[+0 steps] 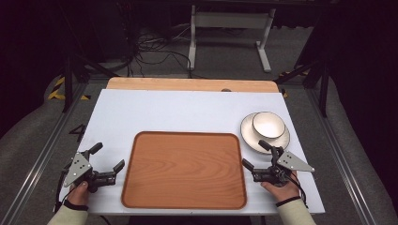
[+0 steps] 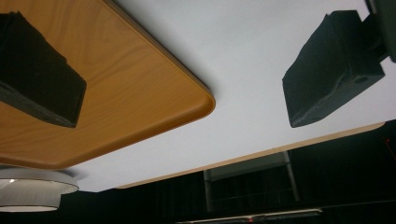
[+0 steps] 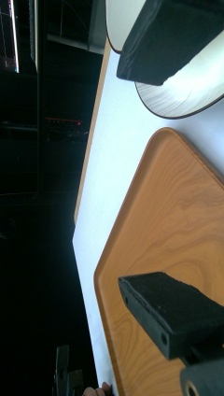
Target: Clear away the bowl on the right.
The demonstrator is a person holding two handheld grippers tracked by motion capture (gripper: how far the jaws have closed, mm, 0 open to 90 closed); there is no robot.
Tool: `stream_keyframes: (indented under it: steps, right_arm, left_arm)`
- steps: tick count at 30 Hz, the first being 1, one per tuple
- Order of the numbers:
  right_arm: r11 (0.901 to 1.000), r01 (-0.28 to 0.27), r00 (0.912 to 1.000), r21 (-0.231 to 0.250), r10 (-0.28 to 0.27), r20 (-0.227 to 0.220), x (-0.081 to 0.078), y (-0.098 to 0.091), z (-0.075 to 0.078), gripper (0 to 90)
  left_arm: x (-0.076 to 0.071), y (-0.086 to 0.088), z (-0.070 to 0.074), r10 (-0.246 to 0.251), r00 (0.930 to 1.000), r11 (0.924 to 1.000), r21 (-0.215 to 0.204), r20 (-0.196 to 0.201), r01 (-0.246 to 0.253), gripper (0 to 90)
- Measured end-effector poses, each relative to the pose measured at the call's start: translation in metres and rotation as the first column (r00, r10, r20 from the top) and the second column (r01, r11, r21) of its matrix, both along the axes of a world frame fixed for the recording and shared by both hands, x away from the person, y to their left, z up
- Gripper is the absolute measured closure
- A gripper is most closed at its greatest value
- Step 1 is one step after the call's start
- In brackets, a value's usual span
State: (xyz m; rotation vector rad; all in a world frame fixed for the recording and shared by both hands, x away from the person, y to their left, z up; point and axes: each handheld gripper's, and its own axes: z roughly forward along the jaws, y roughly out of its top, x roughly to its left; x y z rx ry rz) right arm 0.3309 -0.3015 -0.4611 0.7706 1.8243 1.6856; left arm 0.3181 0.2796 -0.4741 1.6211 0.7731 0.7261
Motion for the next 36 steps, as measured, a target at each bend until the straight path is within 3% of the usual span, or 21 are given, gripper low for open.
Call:
stream_keyframes:
  steps: [6, 10, 17, 24, 28, 36]
  right_arm:
    - [0.9992, -0.003, 1.0, -0.041, 0.003, 0.002, 0.0, 0.004, 0.001, 14.1]
    - [0.9991, -0.007, 1.0, -0.041, 0.008, 0.002, 0.001, 0.005, 0.003, 16.1]
    - [0.9989, -0.025, 0.9991, -0.04, 0.024, -0.036, 0.002, 0.008, 0.016, 16.9]
    - [0.9994, 0.001, 0.9957, -0.034, -0.004, -0.093, 0.004, 0.007, 0.034, 16.9]
    - [0.9998, -0.011, 0.9969, -0.014, 0.009, -0.078, 0.004, 0.005, 0.051, 17.5]
    - [0.9997, -0.022, 0.9973, -0.007, 0.022, -0.07, 0.005, 0.004, 0.067, 20.4]
  left_arm:
    - [0.0, 0.0, 0.0, 0.001, 1.0, 1.0, 0.001, -0.001, -0.001, 0.3]
    - [0.0, 0.0, 0.0, 0.001, 1.0, 1.0, 0.0, -0.001, -0.001, 0.3]
    - [0.0, 0.0, 0.0, 0.002, 1.0, 1.0, 0.0, 0.0, -0.002, 0.3]
    - [0.001, 0.0, 0.0, 0.001, 1.0, 1.0, -0.001, -0.005, -0.001, 0.3]
    - [0.001, 0.0, 0.0, 0.001, 1.0, 1.0, -0.002, -0.004, -0.001, 0.3]
    - [0.001, 0.001, 0.0, -0.002, 0.9999, 1.0, -0.001, -0.012, 0.002, 0.3]
